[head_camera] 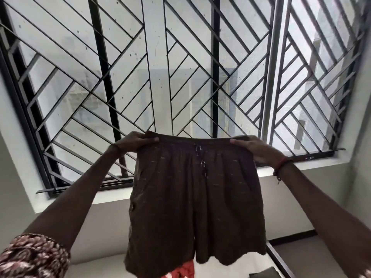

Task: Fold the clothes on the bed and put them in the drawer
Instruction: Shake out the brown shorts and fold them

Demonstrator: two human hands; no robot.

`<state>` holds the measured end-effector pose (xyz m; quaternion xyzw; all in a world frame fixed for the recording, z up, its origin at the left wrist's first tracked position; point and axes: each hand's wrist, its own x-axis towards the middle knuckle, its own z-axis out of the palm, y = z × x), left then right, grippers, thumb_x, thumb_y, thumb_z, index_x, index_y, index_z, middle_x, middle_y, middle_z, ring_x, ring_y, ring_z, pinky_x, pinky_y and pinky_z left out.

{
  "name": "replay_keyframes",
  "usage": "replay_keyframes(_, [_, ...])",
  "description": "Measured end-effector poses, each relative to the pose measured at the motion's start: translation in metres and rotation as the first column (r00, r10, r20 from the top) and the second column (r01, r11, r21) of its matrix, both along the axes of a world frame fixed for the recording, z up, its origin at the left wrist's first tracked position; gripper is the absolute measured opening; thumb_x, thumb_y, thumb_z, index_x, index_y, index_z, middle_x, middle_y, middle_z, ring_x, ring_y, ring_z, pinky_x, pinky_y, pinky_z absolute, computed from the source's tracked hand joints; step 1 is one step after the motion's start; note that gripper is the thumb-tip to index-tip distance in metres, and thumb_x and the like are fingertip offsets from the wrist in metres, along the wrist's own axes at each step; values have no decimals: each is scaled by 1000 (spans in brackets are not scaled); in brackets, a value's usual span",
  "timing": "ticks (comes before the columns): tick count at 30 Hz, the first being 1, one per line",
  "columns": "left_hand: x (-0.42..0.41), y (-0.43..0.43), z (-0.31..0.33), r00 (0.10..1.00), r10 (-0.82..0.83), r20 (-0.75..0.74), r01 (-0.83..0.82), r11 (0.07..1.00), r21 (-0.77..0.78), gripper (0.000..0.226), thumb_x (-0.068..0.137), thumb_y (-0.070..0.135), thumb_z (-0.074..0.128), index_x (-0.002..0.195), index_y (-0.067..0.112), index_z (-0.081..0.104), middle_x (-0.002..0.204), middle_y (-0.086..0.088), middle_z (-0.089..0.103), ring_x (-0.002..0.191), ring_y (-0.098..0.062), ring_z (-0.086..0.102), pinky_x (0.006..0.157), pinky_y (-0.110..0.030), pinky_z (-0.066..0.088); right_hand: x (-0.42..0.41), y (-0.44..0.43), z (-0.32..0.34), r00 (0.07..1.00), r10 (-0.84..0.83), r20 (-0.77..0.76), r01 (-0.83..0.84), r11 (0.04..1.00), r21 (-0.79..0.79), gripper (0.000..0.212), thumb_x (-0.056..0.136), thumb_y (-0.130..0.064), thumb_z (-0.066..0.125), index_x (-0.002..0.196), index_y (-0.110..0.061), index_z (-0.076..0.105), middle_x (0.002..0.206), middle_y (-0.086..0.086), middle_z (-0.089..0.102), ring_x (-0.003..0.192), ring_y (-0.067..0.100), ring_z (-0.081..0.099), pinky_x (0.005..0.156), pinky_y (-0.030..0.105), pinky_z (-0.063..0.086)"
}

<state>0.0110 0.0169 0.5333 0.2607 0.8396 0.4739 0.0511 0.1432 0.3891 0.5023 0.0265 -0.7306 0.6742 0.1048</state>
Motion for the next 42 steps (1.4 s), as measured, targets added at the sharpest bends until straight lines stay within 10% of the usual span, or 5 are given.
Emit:
replay_keyframes(6, [-9,51,-49,941,288,-177,-322,924,-209,46,80,46,70,79,-1,67,83,-15,67,84,-27,62,68,-30,43,-51,-36,-59,916,-373,144,377,926,4,19,76,-2,73,62,-5,60,66,16,66,60,24,65,62,36,56])
replay_keyframes(21, [35,110,-71,986,-102,-131,114,990,84,15,87,19,67,79,23,55,75,0,62,69,-7,58,65,-24,47,-79,-102,-73,922,-388,20,388,919,-67,38,60,-43,70,61,-5,67,74,18,70,79,34,69,77,54,55])
replay_keyframes(27, [47,117,-69,959,-224,-174,232,972,26,19,91,7,58,108,14,55,92,8,61,83,1,57,73,-14,47,-53,-111,-49,995,-94,38,98,986,-134,64,62,-57,79,86,2,73,86,15,72,80,25,66,80,37,53])
replay_keyframes(37, [36,101,-63,960,-210,-187,232,967,107,22,79,6,63,93,18,52,88,-4,60,82,-18,56,73,-24,44,-35,-91,-55,973,232,16,-231,972,-42,13,91,-8,59,97,-6,71,95,9,72,87,16,67,76,21,55])
replay_keyframes(42, [21,77,-66,884,-351,-308,216,892,-396,43,69,54,74,104,33,61,115,5,54,113,-11,50,97,-26,40,-26,-81,-58,913,404,65,-403,915,-26,21,96,-6,49,110,1,64,100,11,68,90,16,66,80,23,55])
